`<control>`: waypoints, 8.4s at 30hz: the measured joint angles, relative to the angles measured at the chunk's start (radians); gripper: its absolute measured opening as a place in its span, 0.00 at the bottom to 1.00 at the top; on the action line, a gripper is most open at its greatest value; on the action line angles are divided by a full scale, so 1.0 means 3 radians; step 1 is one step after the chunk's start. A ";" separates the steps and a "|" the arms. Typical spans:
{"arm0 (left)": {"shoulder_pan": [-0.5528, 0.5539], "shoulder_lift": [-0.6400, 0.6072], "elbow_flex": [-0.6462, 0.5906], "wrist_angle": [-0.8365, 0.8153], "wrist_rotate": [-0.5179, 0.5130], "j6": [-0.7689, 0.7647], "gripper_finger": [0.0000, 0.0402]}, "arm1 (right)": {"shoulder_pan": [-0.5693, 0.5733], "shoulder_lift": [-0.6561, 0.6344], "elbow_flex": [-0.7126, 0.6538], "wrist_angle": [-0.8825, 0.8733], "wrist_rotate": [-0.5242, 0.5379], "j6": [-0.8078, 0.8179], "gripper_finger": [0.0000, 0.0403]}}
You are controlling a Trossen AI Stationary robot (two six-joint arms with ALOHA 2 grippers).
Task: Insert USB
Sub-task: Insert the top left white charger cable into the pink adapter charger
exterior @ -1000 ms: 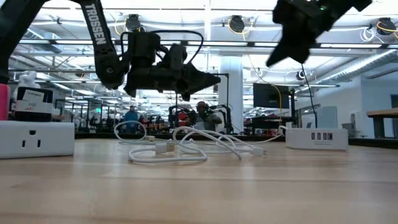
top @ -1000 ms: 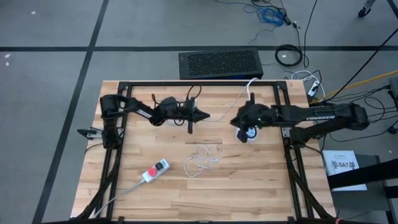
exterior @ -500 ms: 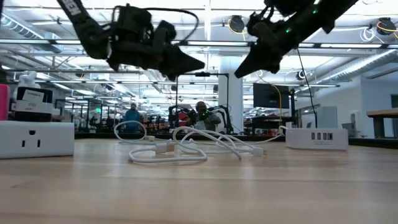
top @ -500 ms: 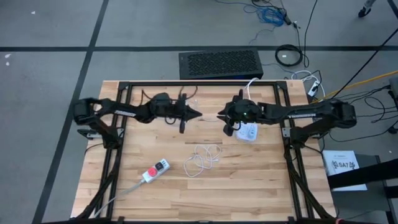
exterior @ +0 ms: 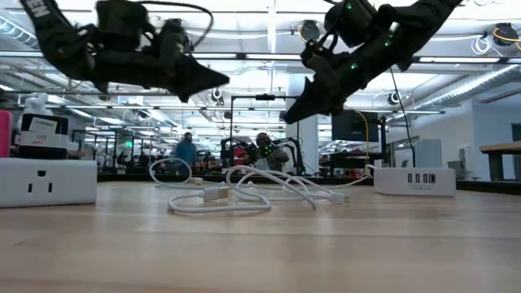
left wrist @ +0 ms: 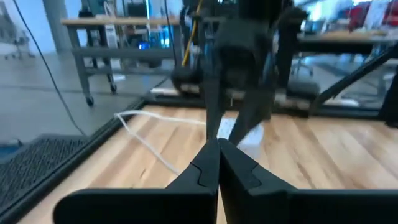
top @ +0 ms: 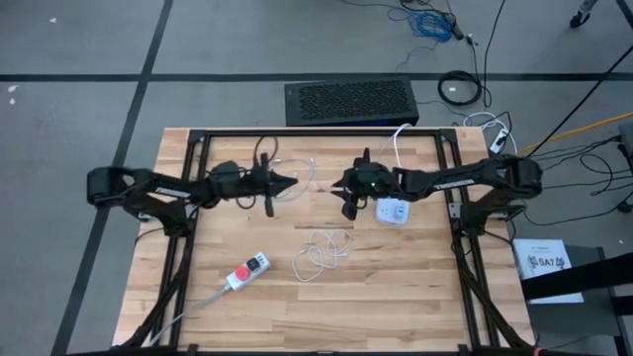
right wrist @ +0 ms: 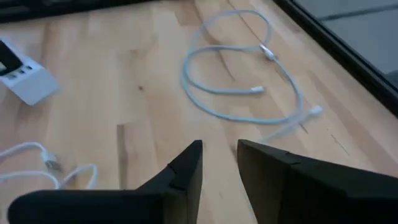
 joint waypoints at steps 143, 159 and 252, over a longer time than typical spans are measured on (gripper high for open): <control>0.0490 -0.0404 -0.0139 -0.0999 -0.0889 0.0785 0.31 | 0.0049 0.1291 0.1425 -0.0621 0.0110 -0.0067 0.53; 0.0497 -0.0393 -0.0139 -0.1057 -0.0828 0.0687 0.31 | 0.0242 0.1255 0.1425 -0.0630 0.0007 -0.0326 0.53; 0.1186 0.1961 0.1989 -0.3475 -0.1167 0.1308 0.34 | 0.0363 0.0200 0.1579 -0.1672 -0.0071 -0.0736 0.53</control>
